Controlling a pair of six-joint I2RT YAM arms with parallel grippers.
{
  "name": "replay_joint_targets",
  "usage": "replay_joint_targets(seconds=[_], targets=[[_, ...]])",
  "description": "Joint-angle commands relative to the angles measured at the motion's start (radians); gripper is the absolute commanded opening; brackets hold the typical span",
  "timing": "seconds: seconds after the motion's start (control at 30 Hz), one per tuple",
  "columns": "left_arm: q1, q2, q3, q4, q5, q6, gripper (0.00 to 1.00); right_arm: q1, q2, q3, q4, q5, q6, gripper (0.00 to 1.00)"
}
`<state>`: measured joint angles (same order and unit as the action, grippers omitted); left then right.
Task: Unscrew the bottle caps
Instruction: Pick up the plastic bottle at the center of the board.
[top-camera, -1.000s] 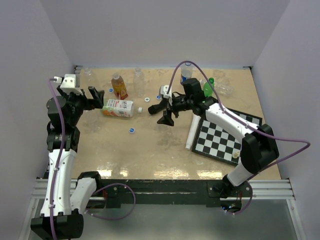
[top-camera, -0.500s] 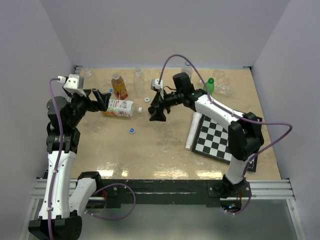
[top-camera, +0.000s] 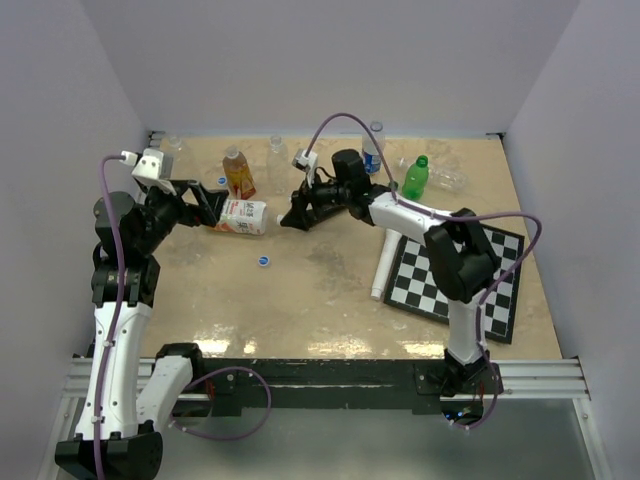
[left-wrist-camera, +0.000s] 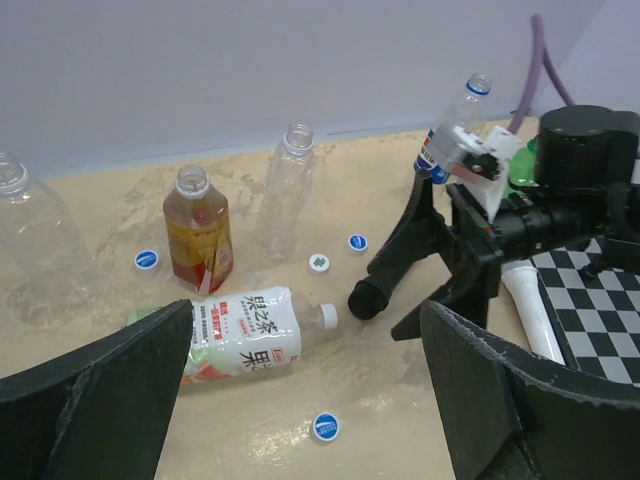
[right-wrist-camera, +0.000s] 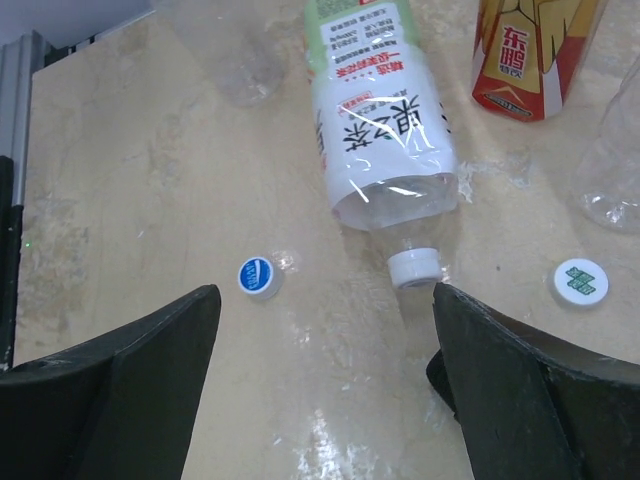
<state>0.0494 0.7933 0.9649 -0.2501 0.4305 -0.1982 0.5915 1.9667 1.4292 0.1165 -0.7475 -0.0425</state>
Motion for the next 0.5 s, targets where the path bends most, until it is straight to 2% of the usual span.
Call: replay_joint_targets(seconds=[0.0,0.17,0.47], targets=[[-0.005,-0.017,0.015,-0.008,0.040,0.013,1.00,0.013,0.081,0.082,0.061,0.036,0.050,0.90],[-0.006,-0.020,0.003,-0.008,0.054,0.014,1.00,0.019,0.153,0.141,0.022,0.095,-0.013,0.88],[-0.006,-0.035,-0.017,-0.011,0.067,0.011,1.00,0.039,0.259,0.212,0.008,0.112,0.015,0.86]])
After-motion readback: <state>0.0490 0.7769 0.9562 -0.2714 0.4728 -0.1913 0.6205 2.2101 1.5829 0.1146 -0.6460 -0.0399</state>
